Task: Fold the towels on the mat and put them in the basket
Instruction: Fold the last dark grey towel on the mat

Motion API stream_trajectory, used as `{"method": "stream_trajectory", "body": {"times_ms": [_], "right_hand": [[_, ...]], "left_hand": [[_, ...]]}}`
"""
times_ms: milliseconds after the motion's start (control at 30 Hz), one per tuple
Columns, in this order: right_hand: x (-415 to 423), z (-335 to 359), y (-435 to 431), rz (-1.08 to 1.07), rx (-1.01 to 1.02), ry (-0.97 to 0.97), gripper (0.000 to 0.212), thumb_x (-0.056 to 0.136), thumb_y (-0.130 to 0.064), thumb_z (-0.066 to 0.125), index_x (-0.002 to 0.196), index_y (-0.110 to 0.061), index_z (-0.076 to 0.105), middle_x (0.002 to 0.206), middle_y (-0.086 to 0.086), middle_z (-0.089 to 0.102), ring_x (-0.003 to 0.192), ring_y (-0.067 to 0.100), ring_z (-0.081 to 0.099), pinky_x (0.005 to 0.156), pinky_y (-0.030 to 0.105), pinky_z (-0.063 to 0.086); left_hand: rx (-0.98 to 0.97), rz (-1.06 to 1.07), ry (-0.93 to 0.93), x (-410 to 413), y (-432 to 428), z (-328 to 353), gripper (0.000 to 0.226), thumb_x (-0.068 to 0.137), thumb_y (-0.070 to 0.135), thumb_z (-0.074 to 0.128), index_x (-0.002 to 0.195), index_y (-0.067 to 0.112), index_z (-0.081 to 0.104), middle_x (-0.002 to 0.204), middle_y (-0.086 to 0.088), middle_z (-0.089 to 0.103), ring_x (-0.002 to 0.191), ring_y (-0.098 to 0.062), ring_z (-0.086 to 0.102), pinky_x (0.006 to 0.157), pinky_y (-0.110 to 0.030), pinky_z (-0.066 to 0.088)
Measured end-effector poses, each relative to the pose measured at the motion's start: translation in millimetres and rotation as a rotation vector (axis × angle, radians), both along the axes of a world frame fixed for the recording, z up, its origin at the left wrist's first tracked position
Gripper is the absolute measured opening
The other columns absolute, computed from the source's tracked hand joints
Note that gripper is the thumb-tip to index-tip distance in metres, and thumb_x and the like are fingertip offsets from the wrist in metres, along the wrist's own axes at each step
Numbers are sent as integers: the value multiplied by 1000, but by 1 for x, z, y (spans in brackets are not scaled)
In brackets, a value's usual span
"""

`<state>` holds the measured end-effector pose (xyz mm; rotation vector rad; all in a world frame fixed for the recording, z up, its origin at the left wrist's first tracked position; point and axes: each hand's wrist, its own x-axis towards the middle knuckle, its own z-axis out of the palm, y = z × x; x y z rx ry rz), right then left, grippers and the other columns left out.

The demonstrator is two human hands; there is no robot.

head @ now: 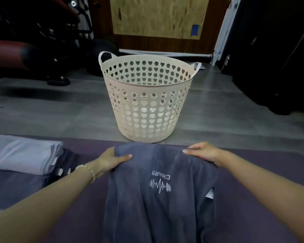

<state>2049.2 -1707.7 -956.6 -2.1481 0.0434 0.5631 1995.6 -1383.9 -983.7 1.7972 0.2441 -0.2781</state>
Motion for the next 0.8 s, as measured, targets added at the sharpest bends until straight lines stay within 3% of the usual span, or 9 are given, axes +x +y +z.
{"method": "stream_trajectory", "body": {"times_ms": [100, 167, 233, 333, 433, 533, 633, 733, 800], "right_hand": [[36, -28, 0, -303, 59, -339, 30, 84, -8, 70, 113, -5, 65, 114, 12, 66, 82, -2, 64, 82, 15, 44], [40, -44, 1, -371, -2, -395, 37, 87, -8, 66, 123, -5, 58, 121, 16, 60, 106, 20, 59, 90, 25, 41], [21, -64, 2, -301, -83, -345, 37, 88, -12, 65, 124, -11, 57, 116, 10, 56, 102, 20, 53, 84, 25, 39], [-37, -99, -2, -190, -51, -292, 21, 85, -7, 68, 104, -10, 59, 106, 9, 57, 85, 18, 52, 69, 16, 41], [-104, -127, -10, -228, 48, -7, 16, 85, -10, 69, 86, -9, 54, 83, 12, 59, 64, 19, 58, 49, 13, 46], [-158, -142, -15, -218, 51, 346, 23, 83, -20, 72, 89, -8, 54, 79, 8, 61, 60, 14, 61, 51, 20, 51], [-185, -148, -14, -249, 37, 437, 32, 80, -23, 75, 99, -8, 55, 92, 8, 62, 75, 16, 61, 64, 22, 55], [-194, -145, -9, -304, 93, 485, 35, 82, -23, 74, 107, -5, 57, 103, 11, 64, 84, 18, 62, 72, 24, 54], [-201, -142, -4, -272, 208, 639, 40, 85, -25, 70, 117, -6, 56, 113, 11, 66, 94, 20, 65, 77, 25, 55]], "left_hand": [[7, 266, -114, 31, 12, -27, 40, 86, 7, 66, 122, 4, 49, 123, -9, 57, 107, -19, 55, 89, -27, 44], [85, 367, -112, 36, 15, -40, 55, 88, 9, 64, 135, 5, 37, 136, -9, 44, 121, -23, 46, 99, -29, 39], [214, 338, -40, 24, 14, -58, 65, 87, 17, 66, 141, 4, 32, 141, -9, 40, 129, -25, 41, 105, -31, 35], [324, 174, 54, -22, 7, -84, 42, 86, 22, 68, 119, 6, 47, 109, -2, 51, 106, -20, 50, 83, -21, 38], [381, -147, 255, -76, 8, -109, 31, 83, 38, 68, 91, 12, 53, 78, 1, 57, 78, -15, 55, 63, -20, 45], [473, -370, 469, -120, 8, -123, 42, 81, 53, 64, 90, 15, 49, 71, -2, 60, 65, -14, 56, 61, -25, 52], [408, -319, 536, -146, 0, -130, 54, 80, 46, 69, 107, 15, 33, 80, -5, 57, 66, -14, 55, 64, -28, 54], [160, -159, 598, -156, -5, -123, 52, 81, 35, 71, 115, 9, 42, 95, -3, 56, 82, -13, 60, 82, -31, 55], [21, -275, 700, -162, -4, -114, 66, 77, 45, 70, 128, 14, 42, 116, 1, 57, 99, -11, 62, 86, -23, 52]]}}
